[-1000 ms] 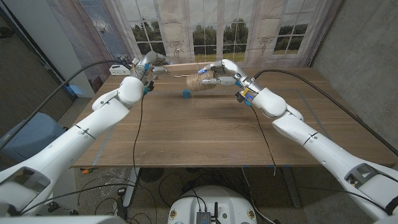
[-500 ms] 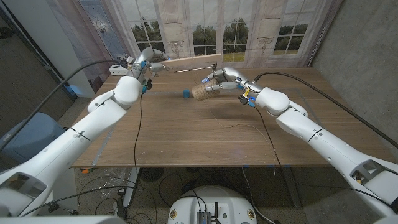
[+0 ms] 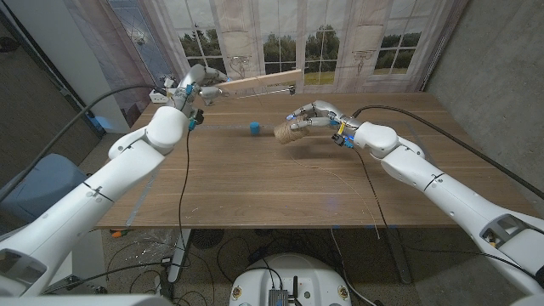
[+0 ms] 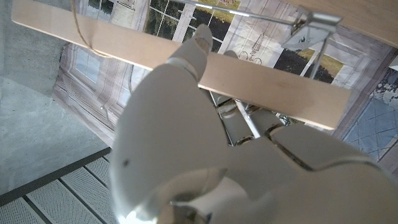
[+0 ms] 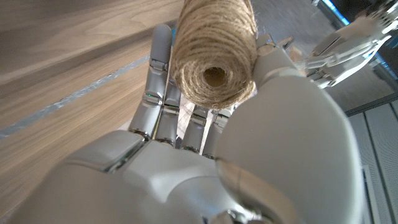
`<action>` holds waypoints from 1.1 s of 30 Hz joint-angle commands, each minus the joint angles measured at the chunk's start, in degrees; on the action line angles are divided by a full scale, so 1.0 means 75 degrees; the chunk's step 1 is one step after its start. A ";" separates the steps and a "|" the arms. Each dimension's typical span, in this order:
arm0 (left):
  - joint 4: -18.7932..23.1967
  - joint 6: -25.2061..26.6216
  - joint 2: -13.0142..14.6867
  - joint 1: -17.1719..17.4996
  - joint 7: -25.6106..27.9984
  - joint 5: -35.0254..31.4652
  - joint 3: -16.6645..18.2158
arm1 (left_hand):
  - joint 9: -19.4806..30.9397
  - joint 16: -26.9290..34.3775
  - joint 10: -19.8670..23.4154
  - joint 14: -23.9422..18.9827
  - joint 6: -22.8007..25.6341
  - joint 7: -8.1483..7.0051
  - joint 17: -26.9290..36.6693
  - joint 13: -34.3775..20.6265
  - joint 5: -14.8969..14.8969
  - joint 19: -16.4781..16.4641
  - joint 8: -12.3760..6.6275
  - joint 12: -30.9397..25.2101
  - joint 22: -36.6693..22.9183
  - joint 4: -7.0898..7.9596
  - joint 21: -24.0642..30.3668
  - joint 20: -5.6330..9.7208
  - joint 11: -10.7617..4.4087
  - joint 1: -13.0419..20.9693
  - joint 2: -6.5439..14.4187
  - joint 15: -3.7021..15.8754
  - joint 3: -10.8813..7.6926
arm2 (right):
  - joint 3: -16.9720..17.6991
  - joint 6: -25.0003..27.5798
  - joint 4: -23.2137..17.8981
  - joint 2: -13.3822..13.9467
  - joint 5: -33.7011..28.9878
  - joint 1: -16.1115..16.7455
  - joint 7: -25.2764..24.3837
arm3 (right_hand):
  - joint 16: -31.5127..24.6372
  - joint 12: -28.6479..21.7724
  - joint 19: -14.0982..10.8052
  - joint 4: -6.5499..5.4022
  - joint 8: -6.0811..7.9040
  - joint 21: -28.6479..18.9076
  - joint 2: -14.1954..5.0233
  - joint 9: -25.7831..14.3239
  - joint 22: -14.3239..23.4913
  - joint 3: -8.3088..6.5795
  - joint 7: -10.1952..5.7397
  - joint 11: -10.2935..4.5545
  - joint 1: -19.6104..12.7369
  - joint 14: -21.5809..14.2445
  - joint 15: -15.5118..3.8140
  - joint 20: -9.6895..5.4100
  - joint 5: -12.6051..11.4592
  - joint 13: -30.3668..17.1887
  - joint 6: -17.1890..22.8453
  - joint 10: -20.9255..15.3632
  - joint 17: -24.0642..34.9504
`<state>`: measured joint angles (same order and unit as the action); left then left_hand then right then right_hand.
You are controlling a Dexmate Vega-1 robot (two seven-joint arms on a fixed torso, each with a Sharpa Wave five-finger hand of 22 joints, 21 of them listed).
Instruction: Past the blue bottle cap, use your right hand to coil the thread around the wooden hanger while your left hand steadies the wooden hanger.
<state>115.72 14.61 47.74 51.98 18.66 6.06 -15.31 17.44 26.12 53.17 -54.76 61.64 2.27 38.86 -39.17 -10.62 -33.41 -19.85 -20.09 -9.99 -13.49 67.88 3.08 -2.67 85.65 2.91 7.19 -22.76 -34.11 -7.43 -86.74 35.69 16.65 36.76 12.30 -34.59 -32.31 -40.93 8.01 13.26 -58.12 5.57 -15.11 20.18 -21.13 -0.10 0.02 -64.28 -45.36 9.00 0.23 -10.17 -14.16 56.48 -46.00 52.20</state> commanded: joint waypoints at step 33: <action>0.1022 0.2596 0.1839 -0.0805 -0.2427 0.2042 -0.0435 | 0.0121 -0.0018 0.0019 -0.0206 0.0019 0.0037 0.0033 -0.0091 -0.0057 0.0012 0.0039 0.0096 -0.0033 0.0498 0.0087 0.1025 -0.0007 0.0228 0.0312 0.0294 -0.0644 | 0.0436 -0.2162 0.2955 -0.1713 -0.0557 -0.0227 -0.3231 | 0.0056 0.0007 0.0730 -0.0059 -0.0050 -0.0302 -0.2002 -0.0083 -0.0204 -0.0038 -0.0020 0.0042 -0.2063 -0.1960 -0.2942 -0.1507 -0.0033 -0.1427 0.0086 -0.0256 0.0212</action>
<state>124.24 32.84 58.43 49.48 6.01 19.10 -15.67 18.17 25.91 53.17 -54.87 61.72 2.35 38.86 -39.62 -10.83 -33.41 -19.34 -19.65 -10.01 -13.72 68.27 3.08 -2.67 85.65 2.91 7.09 -22.99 -31.41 -16.05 -71.46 26.69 11.60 36.89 -10.18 -33.93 -31.93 -40.20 7.78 12.82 -59.85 5.57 -15.60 18.60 -21.35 -0.11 0.09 -64.29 -45.35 8.99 0.73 -10.00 -14.16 56.48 -46.07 53.21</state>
